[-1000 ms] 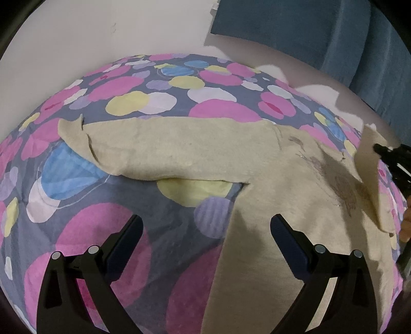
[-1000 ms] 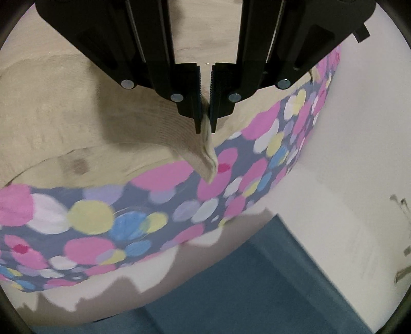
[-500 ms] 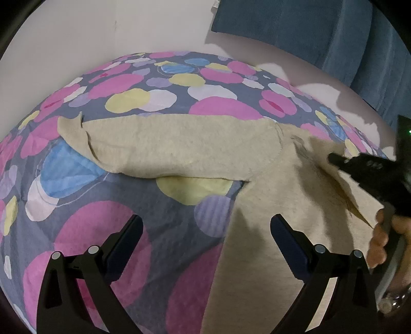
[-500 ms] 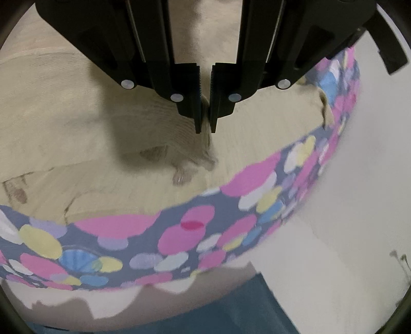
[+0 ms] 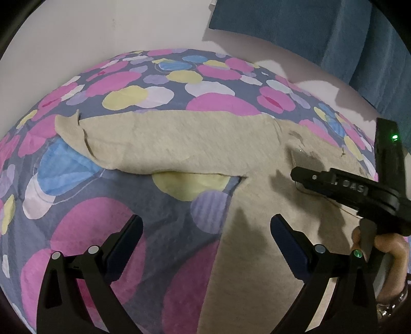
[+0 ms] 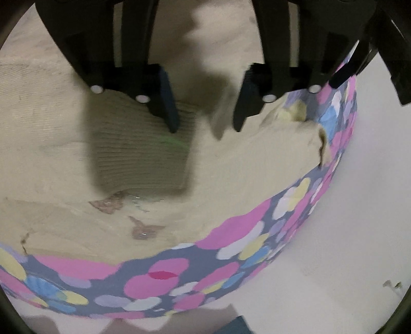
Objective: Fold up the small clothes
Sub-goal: 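Fold the held sleeve across the sweater body and open the right gripper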
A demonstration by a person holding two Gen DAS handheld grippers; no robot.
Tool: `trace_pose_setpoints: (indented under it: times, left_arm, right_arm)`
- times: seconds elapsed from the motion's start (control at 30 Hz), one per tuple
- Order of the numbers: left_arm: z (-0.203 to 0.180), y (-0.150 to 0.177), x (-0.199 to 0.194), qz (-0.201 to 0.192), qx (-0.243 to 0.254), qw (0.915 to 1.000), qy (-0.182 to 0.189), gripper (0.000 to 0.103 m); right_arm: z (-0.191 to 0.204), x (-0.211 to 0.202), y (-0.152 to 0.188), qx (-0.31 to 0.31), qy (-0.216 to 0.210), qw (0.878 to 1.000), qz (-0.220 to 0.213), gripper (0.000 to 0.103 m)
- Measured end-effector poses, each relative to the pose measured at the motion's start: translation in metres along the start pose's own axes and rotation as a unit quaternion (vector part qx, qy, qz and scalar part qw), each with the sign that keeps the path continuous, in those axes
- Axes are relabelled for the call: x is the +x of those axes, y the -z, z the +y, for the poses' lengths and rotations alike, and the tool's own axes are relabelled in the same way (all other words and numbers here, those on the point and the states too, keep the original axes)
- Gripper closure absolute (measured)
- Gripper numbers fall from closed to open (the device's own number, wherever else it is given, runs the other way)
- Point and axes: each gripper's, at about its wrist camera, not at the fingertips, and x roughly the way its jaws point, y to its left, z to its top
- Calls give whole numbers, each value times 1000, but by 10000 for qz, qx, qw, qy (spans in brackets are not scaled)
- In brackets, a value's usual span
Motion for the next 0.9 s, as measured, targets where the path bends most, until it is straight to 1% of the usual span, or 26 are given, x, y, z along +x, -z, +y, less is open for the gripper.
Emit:
trace_pose_setpoints:
  times: [0.07, 0.1, 0.17, 0.2, 0.23, 0.27, 0.3, 0.33, 0.4, 0.47, 0.53, 0.57, 0.6, 0.67, 0.73, 0.8, 0.87, 0.9]
  left_arm:
    - [-1, 1, 0, -2, 26, 10000, 19, 4]
    - [-1, 1, 0, -4, 41, 10000, 47, 4]
    - [-1, 2, 1, -5, 49, 9999, 100, 4]
    - [-1, 2, 1, -11, 39, 9999, 144, 4]
    - [-1, 2, 2, -12, 27, 9998, 176, 4]
    - [-2, 2, 3, -8, 24, 9998, 188, 4]
    - [-2, 2, 4, -7, 23, 9998, 214, 4]
    - [-3, 3, 4, -9, 26, 9997, 226, 4]
    - [-4, 3, 5, -15, 50, 9997, 229, 4]
    - [-5, 3, 6, -32, 79, 9997, 216, 4]
    - [-5, 2, 7, -55, 87, 9998, 196, 4]
    - [-5, 2, 7, -57, 85, 9998, 192, 4]
    - [-6, 2, 9, -53, 73, 9998, 178, 4]
    - [-6, 0, 12, -20, 30, 9999, 152, 4]
    - [-7, 1, 14, 19, 4, 9999, 137, 4]
    - [-9, 0, 17, 55, 1, 9999, 111, 4]
    - [-10, 1, 19, 73, 21, 9999, 75, 4]
    - [-10, 1, 19, 80, 29, 9999, 66, 4]
  right_arm:
    - [-5, -18, 0, 89, -255, 9996, -70, 57]
    - [-13, -34, -1, 116, -299, 9993, -185, 56]
    - [-31, -64, -3, 137, -213, 9987, -453, 54]
    - [-41, -79, -5, 161, -134, 9980, -595, 50]
    - [-59, -100, -6, 233, 61, 9963, -828, 47]
    - [-75, -117, -6, 318, 230, 9943, -996, 47]
    - [-100, -139, -7, 490, 459, 9904, -1205, 46]
    - [-121, -153, -7, 665, 594, 9869, -1346, 46]
    - [-178, -184, -7, 1237, 979, 9732, -1670, 46]
    - [-233, -208, -3, 1833, 1518, 9514, -1953, 46]
    - [-285, -219, 2, 2344, 1725, 9360, -1980, 46]
    - [-302, -220, 4, 2510, 1680, 9329, -1963, 46]
    - [-319, -220, 7, 2680, 1507, 9314, -1950, 46]
    - [-343, -214, 10, 2931, 972, 9313, -1931, 46]
    - [-353, -209, 8, 2963, 613, 9330, -1946, 46]
    - [-352, -207, 1, 2787, 537, 9397, -1909, 47]
    - [-351, -202, -5, 2673, 580, 9451, -1790, 57]
    - [-353, -199, -8, 2661, 597, 9469, -1705, 72]
